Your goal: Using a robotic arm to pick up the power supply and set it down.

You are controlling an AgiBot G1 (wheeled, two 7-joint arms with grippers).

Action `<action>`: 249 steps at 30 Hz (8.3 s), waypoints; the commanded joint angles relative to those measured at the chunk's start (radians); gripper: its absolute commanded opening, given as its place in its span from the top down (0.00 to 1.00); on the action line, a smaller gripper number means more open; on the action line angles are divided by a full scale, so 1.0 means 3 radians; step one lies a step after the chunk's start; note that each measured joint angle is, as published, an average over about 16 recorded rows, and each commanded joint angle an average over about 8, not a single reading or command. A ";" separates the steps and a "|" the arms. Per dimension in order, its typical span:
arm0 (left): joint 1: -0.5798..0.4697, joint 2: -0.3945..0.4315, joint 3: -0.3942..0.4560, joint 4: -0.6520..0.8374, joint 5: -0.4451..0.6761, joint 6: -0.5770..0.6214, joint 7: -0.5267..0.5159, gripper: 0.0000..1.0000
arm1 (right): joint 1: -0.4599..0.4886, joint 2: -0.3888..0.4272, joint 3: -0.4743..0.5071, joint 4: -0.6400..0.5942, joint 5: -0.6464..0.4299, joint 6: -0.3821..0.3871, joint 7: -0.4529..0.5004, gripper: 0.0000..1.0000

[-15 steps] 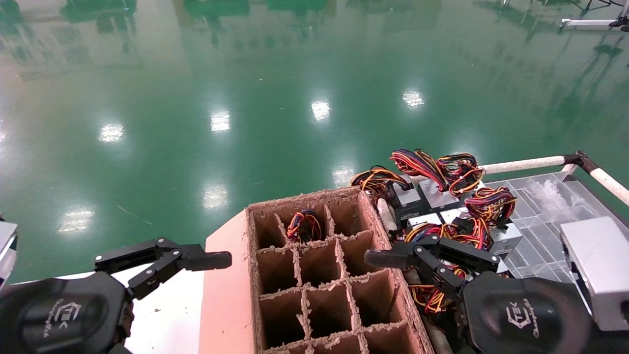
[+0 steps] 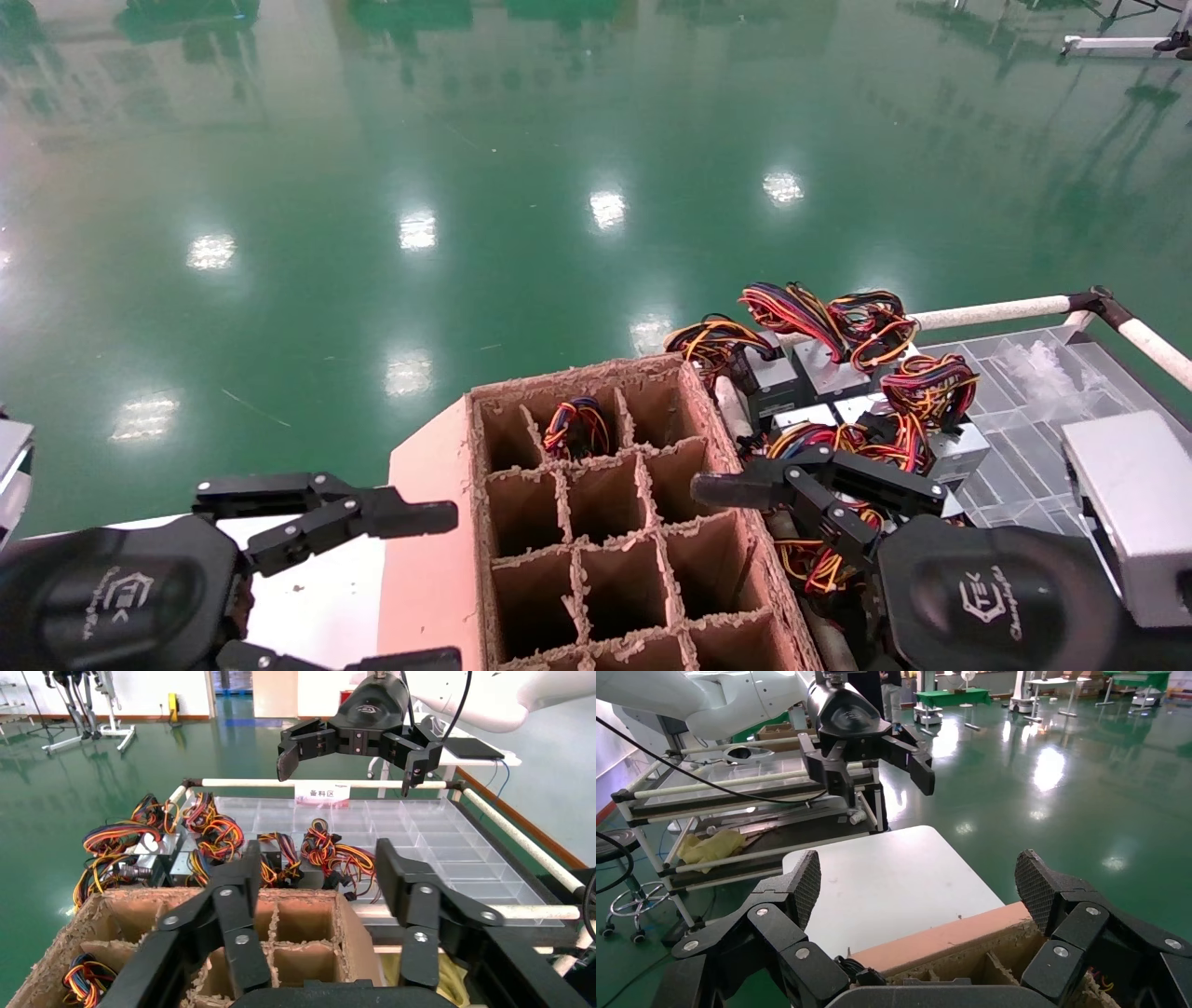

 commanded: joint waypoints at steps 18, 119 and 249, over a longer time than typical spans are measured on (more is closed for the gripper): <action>-0.0002 0.0000 0.0002 0.0003 -0.0001 0.0001 0.0002 1.00 | -0.0062 -0.0104 -0.0127 -0.0028 -0.0145 -0.0019 -0.0017 0.00; -0.0007 -0.0010 0.0026 0.0004 -0.0017 -0.0009 0.0014 0.00 | 0.2270 -0.2171 -0.3343 -0.1983 -0.1044 -0.0254 -0.1005 1.00; -0.0013 -0.0021 0.0053 0.0004 -0.0035 -0.0021 0.0027 0.00 | 0.3315 0.0882 -0.3412 -0.3509 0.0614 -0.0243 -0.1422 1.00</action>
